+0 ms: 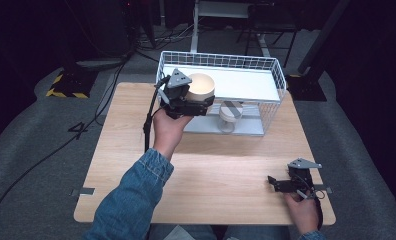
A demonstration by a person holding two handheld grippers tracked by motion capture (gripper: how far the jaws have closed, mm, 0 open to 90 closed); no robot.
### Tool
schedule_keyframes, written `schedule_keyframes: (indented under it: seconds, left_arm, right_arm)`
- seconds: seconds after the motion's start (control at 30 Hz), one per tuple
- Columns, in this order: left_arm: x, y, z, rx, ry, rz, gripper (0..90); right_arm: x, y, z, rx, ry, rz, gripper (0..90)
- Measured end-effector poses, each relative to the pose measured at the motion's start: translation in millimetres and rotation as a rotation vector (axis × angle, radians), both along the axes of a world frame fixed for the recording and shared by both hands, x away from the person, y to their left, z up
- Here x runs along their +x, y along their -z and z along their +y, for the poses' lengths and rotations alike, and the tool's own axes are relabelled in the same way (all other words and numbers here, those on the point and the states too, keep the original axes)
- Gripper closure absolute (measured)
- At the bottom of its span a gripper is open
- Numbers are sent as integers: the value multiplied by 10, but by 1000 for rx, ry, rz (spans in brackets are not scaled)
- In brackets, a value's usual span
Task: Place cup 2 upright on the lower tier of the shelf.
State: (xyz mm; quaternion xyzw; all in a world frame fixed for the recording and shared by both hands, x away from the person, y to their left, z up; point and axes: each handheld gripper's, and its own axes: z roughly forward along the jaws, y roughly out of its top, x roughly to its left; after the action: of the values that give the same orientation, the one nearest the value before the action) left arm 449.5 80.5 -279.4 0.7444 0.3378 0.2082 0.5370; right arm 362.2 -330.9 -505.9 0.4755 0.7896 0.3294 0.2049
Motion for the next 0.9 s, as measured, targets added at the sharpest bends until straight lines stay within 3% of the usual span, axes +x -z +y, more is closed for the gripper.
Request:
schedule_keyframes:
  seconds: [0.37, 0.6, 0.9]
  left_arm:
    - [292, -105, -148, -19, -7, -26, 83]
    - [482, -123, -224, -79, -27, -35, 83]
    - [680, -155, -392, -52, -46, -49, 82]
  right_arm:
    - [4, 1, 6, 0, 5, -1, 20]
    - [4, 1, 6, 1, 4, 0, 20]
    - [4, 1, 6, 1, 4, 0, 20]
